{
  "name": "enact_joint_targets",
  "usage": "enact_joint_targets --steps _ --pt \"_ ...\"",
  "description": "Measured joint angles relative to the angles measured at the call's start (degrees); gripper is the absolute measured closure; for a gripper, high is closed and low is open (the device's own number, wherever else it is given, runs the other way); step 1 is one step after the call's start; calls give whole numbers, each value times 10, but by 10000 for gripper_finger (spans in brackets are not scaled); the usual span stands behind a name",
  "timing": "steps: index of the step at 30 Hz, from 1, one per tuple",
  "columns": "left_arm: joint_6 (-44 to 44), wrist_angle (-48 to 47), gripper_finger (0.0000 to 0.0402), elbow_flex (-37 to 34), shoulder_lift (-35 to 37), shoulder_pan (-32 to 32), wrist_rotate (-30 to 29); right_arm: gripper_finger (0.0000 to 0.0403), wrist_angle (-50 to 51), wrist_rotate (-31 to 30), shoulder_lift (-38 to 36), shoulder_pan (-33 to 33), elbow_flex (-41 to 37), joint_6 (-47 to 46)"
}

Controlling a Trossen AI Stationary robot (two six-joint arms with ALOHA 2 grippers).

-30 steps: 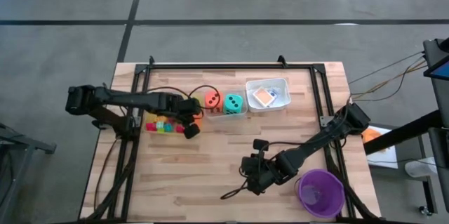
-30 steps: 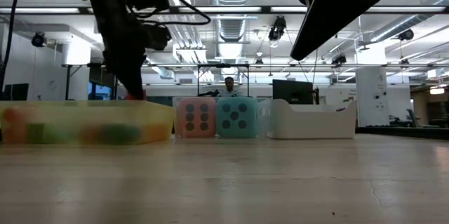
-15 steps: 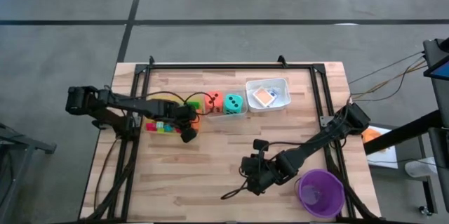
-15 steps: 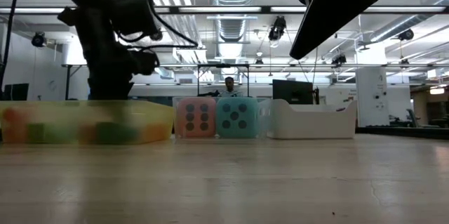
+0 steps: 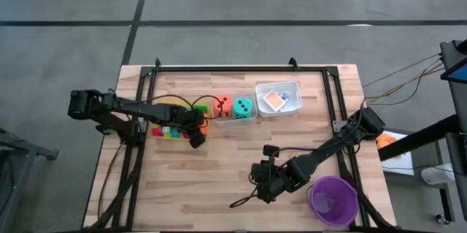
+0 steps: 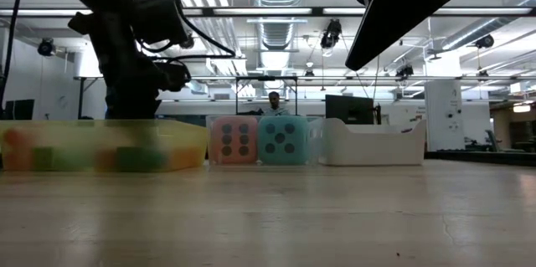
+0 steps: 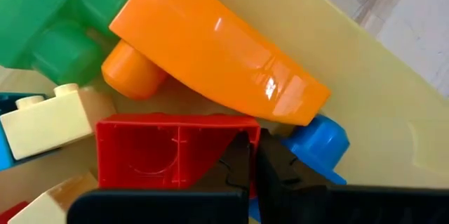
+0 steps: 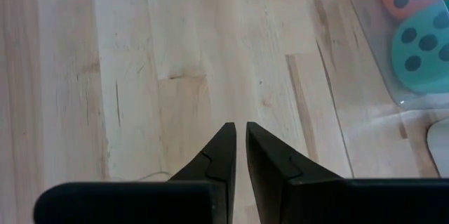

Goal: Pick & Place Toys
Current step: Put the red game piece into the yellow bin, then return to Home Position

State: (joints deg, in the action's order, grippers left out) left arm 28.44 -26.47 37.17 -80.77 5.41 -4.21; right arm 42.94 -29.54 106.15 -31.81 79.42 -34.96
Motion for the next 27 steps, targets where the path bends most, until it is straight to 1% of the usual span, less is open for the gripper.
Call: enact_joint_targets --steps 3,6,13,17,20,23,27 --pt "6 0 395 0 0 0 2 375 0 0 0 0 0 0" --pt "19 -1 368 0 0 0 4 375 0 0 0 0 0 0" --pt "19 -11 261 7 -1 0 12 375 0 0 0 0 0 1" --pt "18 -44 199 28 -1 0 11 375 1 0 0 0 0 4" --pt "18 -70 165 45 0 0 11 375 1 0 0 0 0 4" --pt "18 -111 142 66 0 0 10 375 1 0 0 -1 0 4" --pt "17 -175 125 90 0 1 8 375 0 0 0 -1 0 4"
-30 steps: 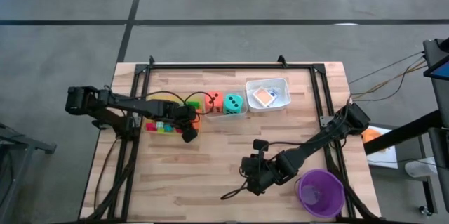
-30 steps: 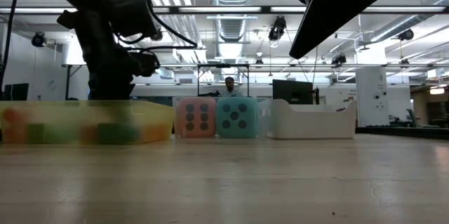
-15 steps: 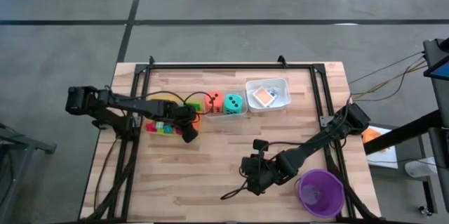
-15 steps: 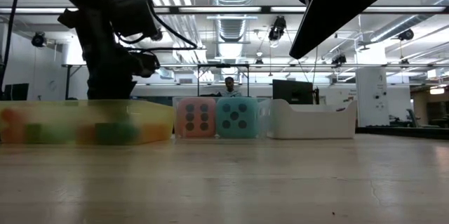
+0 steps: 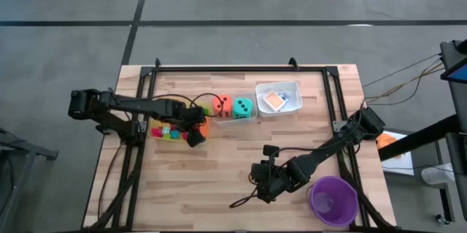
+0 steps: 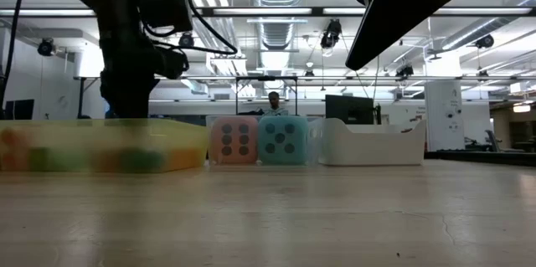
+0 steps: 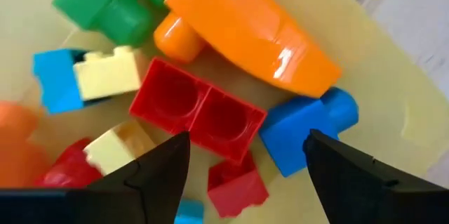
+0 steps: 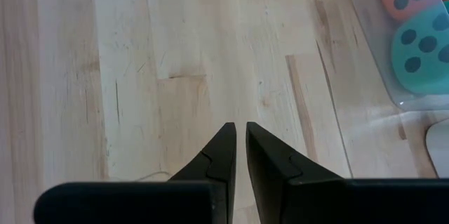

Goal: Pick & Place Toys
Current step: Return to Home Position

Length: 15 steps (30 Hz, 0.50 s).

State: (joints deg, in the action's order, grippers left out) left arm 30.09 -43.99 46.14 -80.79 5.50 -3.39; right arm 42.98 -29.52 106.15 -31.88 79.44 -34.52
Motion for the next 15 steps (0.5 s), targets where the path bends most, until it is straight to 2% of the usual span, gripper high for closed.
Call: enact_joint_targets --steps 15 --pt "17 -44 123 32 13 3 -25 375 -1 25 0 0 0 0"
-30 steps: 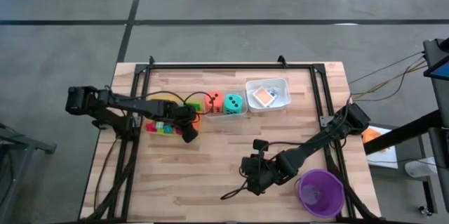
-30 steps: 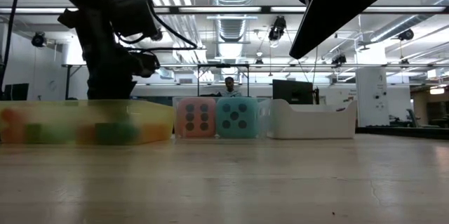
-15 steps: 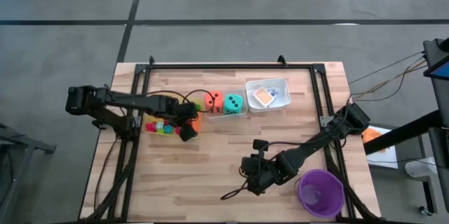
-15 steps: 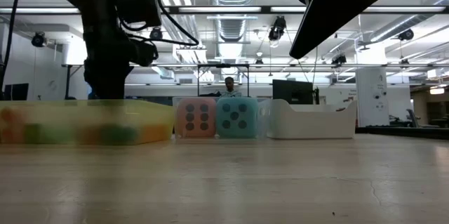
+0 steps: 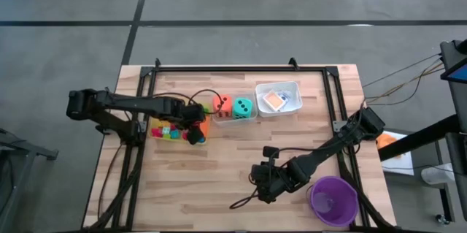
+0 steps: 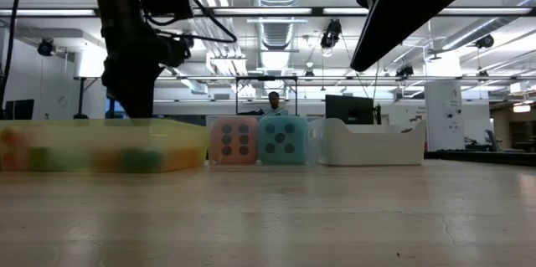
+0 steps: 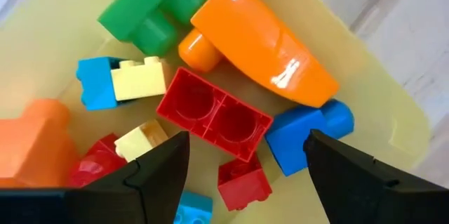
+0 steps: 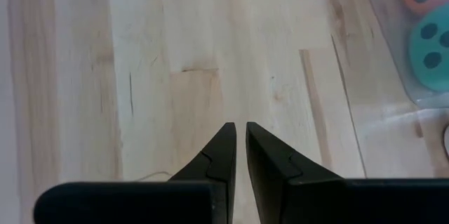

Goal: Pick & Place Toys
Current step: Return to Home Position

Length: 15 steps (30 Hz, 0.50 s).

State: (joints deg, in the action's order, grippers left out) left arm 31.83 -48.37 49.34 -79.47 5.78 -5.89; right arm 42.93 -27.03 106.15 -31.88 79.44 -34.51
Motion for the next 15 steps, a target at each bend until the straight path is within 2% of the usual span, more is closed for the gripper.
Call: enact_joint_targets --steps 3,5,10,15 --pt "2 -10 123 4 21 0 -1 375 -4 -11 0 0 0 2" --pt "5 -12 123 5 50 0 -2 375 -8 -45 0 -1 0 2" --pt "30 49 127 0 165 -4 -14 375 -38 -78 -13 -8 -7 22" --pt "-44 100 127 -1 293 -48 -16 375 -114 -74 -64 -13 -50 64"
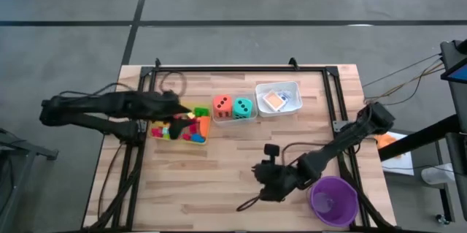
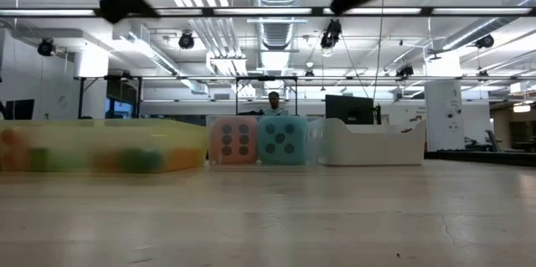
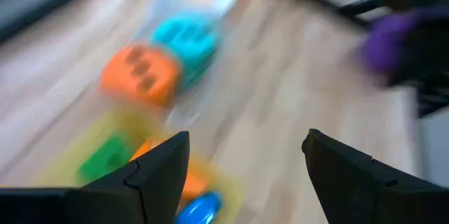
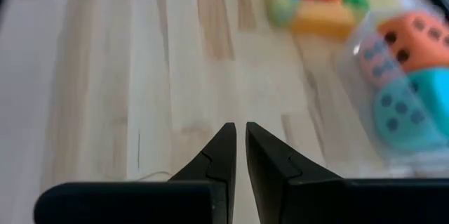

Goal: Pick & Place Toys
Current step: Return to Home Position

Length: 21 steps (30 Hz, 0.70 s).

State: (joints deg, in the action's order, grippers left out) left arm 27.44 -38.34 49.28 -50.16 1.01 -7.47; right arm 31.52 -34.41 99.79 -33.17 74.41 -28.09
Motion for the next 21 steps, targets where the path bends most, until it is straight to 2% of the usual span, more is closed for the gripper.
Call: enact_joint_targets --steps 7,10,13,18,21 --pt "-181 24 128 0 128 -90 -4 375 -173 34 -153 3 -130 84" --pt "-177 24 128 -2 151 -101 -5 375 -263 29 -227 3 -191 132" --pt "-170 40 128 -13 157 -102 -5 375 -272 28 -303 3 -232 157" --pt "-199 101 128 -71 170 -100 -18 375 -283 23 -400 2 -306 102" --pt "-187 166 128 -124 191 -100 -21 375 -367 16 -443 2 -355 116"
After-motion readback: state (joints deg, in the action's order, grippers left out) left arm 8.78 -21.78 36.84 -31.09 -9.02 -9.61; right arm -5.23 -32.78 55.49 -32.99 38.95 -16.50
